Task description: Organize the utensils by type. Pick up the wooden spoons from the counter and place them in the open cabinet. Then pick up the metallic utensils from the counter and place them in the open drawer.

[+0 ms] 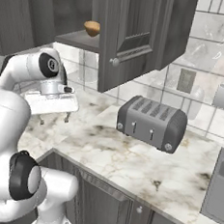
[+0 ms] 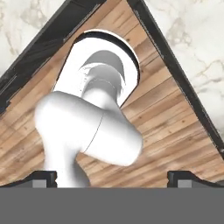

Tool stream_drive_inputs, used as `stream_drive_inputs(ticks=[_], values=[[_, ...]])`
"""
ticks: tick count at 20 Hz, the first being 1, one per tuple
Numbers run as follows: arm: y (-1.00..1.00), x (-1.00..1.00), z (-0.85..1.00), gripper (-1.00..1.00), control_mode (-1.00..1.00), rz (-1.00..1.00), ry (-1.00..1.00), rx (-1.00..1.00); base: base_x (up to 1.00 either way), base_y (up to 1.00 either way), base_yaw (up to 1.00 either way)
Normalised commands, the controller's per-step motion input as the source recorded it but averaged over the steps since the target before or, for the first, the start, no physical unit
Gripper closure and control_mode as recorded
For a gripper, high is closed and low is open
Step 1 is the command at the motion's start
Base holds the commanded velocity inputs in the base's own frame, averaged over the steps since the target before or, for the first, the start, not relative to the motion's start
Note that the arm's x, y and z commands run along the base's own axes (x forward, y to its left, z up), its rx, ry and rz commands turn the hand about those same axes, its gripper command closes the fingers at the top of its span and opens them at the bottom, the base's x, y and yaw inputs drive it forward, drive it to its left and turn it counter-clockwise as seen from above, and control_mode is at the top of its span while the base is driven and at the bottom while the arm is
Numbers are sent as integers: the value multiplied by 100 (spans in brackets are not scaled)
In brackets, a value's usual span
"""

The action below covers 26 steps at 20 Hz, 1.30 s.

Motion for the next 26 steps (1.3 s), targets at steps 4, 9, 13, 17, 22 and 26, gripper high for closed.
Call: stream_drive_inputs(ticks=[4, 9, 13, 17, 22, 26], values=[[-2, -3, -19, -100, -100, -10, -12, 1, 0, 0, 0], [0, -1, -1, -100, -100, 5, -37, 11, 0, 0, 0], [0, 1, -5, -100, -100, 3, -50, 2, 0, 0, 0], [-3, 4, 0, -100, -100, 0, -27, 3, 0, 0, 0], [0, 1, 0, -100, -100, -2, 0, 0, 0, 0, 0], [0, 0, 0, -100, -100, 0, 0, 0, 0, 0, 0]])
